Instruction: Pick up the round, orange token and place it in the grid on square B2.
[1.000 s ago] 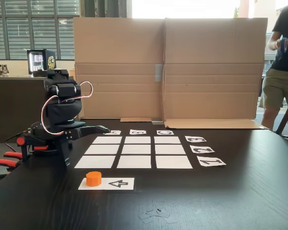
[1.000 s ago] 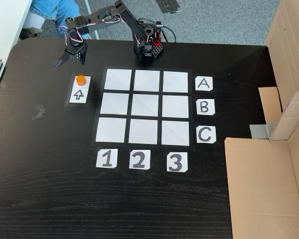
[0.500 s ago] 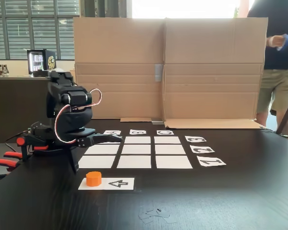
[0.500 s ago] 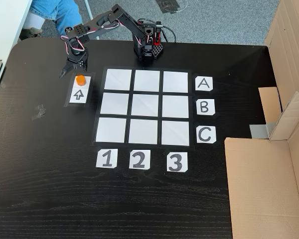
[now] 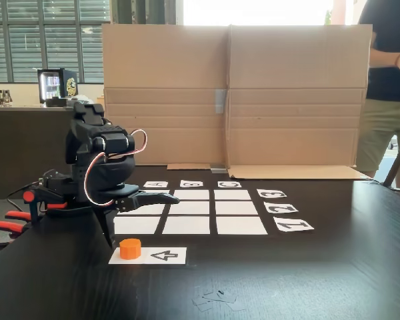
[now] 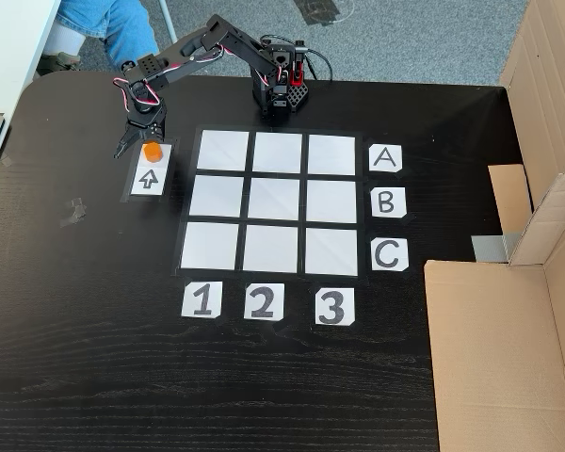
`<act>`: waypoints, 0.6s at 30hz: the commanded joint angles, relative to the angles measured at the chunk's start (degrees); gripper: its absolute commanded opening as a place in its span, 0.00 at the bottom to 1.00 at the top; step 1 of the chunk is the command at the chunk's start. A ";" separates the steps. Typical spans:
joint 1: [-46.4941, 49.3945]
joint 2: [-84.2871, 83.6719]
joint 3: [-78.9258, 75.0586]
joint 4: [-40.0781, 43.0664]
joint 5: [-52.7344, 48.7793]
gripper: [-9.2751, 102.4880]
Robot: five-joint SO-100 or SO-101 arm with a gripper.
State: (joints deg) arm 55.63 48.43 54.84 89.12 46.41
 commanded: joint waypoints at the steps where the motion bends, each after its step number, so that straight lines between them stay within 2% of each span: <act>1: -0.53 -0.18 -2.72 -0.26 0.18 0.95; 9: -1.49 -2.29 -5.01 -0.53 0.35 0.94; 11: -1.93 -2.20 -4.92 -0.53 0.26 0.90; 12: -2.11 -2.02 -4.92 -0.53 -0.09 0.81; 13: -2.20 -1.93 -4.83 -0.79 -0.26 0.62; 15: -2.55 -1.67 -4.31 -2.29 -1.05 0.16; 18: -2.29 -2.11 -3.16 -2.20 -0.70 0.14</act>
State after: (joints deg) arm 53.61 45.70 51.94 87.45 45.88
